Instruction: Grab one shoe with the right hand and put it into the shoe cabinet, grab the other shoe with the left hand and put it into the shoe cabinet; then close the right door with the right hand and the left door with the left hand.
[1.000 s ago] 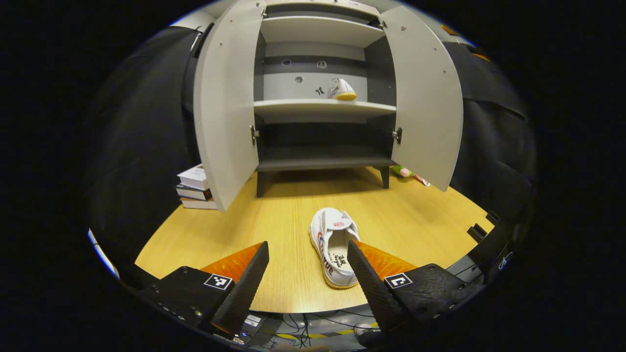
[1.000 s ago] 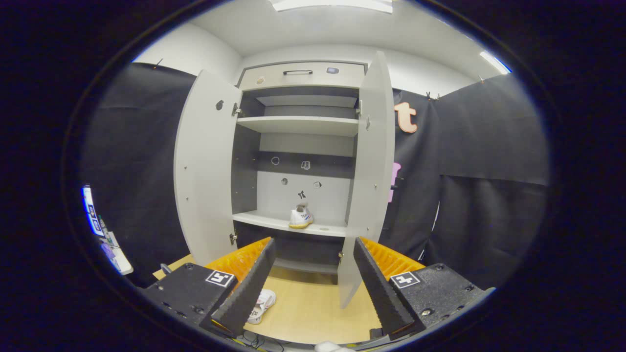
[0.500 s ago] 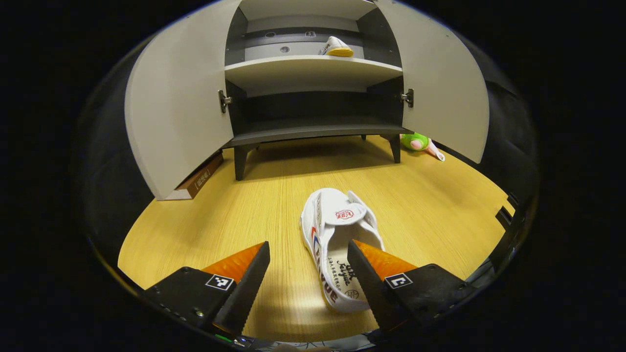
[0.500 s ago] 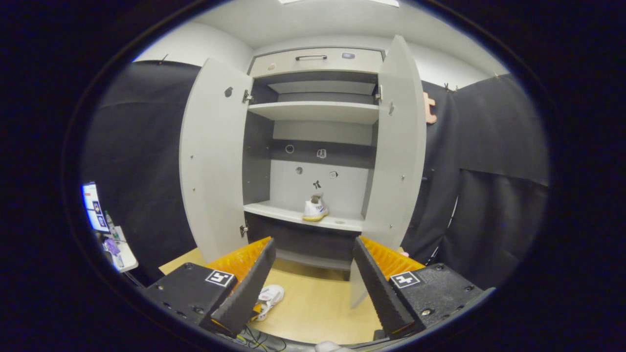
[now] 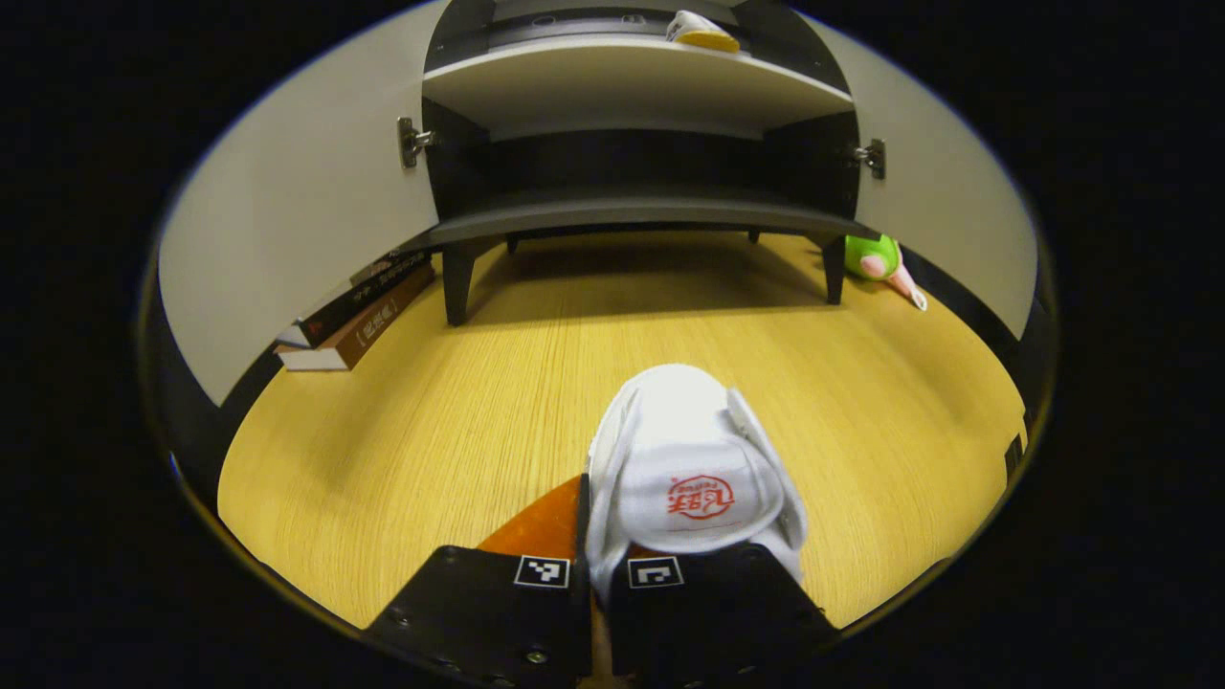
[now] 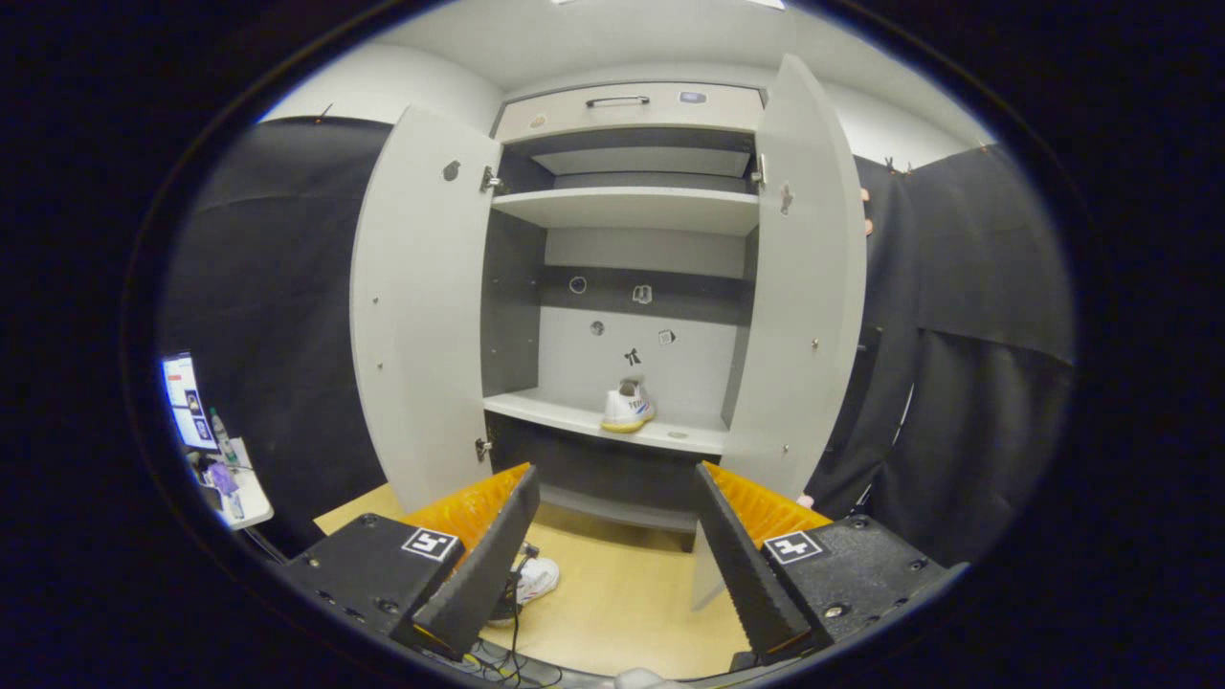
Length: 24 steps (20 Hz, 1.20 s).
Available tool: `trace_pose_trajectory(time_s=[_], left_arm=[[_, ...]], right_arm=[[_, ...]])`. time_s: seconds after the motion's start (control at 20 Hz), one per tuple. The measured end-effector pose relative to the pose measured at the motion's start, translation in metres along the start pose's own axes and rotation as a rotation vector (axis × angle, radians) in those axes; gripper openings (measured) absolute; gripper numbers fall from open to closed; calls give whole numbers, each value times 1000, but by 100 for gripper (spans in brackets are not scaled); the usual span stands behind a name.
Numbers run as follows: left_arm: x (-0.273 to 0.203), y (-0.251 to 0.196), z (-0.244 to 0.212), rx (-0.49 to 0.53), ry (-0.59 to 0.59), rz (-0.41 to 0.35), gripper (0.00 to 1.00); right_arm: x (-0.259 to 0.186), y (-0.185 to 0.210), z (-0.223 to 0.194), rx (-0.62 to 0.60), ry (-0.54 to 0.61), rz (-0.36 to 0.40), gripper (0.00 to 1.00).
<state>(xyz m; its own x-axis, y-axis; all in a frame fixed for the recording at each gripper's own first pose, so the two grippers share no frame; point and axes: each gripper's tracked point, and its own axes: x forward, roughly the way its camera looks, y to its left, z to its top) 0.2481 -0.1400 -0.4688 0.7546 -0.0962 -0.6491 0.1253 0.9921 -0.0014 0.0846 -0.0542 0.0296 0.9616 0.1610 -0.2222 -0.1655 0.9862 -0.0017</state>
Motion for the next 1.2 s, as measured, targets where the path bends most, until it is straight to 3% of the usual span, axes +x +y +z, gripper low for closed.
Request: trace_pose_trajectory(time_s=[0.05,0.35,0.75,0.8,0.85,0.95,1.0,1.05,1.1,1.2], left_arm=[[-2,-1,-1,9,14,2,13],[-46,12,28,-33,-18,33,10],[-144,39,163,-75,-187,76,10],[-153,42,185,-72,-214,81,1],[-178,39,190,-77,-243,84,10],[-207,47,206,-91,-286,83,10],[-220,61,192,-97,-303,87,1],[-225,56,197,-99,-317,90,1],[-224,51,206,-102,-330,92,10],[-239,56,207,-107,-361,85,10]], right_arm=[[1,-2,2,-3,-2,1,100],[5,-18,16,23,-67,-1,100],[25,-23,22,60,-103,31,100],[27,-22,23,62,-106,37,100],[29,-21,24,62,-107,43,100],[33,-17,25,59,-110,63,100],[34,-15,26,59,-113,72,100],[36,-13,27,62,-114,82,100],[37,-11,28,63,-117,91,100],[39,-10,30,58,-122,96,100]])
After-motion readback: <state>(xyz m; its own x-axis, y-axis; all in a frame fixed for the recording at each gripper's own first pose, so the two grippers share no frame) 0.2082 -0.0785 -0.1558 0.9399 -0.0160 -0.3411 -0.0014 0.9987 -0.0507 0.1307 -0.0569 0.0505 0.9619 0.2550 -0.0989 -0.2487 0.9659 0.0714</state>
